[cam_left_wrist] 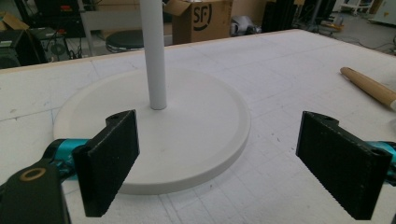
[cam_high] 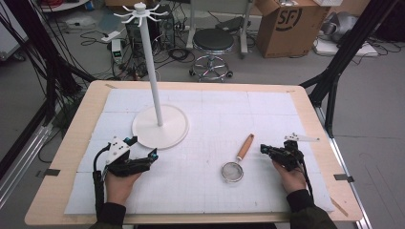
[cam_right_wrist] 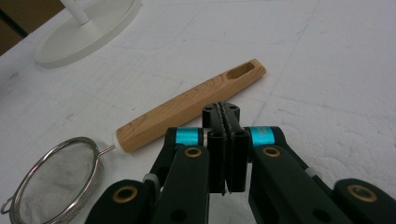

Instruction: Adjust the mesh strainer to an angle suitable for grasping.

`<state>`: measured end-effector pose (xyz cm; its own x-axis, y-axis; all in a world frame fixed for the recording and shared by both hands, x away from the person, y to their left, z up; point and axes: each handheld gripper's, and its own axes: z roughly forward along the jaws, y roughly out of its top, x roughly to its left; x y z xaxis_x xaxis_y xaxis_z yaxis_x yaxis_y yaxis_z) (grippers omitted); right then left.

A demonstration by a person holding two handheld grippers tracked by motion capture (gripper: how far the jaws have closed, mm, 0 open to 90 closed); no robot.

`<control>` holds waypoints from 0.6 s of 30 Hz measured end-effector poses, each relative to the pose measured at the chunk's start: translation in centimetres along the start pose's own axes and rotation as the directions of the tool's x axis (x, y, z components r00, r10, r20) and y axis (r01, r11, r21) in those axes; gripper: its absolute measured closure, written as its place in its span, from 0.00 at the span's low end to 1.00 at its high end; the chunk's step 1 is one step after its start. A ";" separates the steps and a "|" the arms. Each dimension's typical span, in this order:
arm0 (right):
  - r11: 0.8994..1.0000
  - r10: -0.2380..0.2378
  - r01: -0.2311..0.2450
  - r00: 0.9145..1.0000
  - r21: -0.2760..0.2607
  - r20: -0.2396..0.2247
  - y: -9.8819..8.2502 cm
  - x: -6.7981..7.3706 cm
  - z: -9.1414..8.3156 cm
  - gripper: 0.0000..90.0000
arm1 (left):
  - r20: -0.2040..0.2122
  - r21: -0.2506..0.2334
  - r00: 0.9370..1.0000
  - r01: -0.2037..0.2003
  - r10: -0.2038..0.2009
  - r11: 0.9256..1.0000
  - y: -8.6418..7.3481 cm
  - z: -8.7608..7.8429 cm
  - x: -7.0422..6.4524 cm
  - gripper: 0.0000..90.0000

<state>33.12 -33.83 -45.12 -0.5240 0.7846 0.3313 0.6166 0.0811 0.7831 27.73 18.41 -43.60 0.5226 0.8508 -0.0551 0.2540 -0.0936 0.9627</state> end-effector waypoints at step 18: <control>0.983 0.059 -0.062 0.998 0.175 0.022 1.7 0.1 3.5 1.00 | -0.001 -0.001 1.000 -0.008 0.008 1.000 0.0 0.0 -0.1 0.16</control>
<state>36.21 -31.45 -45.57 -0.4735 0.8014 0.3655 0.7415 0.1387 0.6564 27.67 18.33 -43.58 0.5234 0.8507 -0.0476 0.2489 -0.0993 0.9634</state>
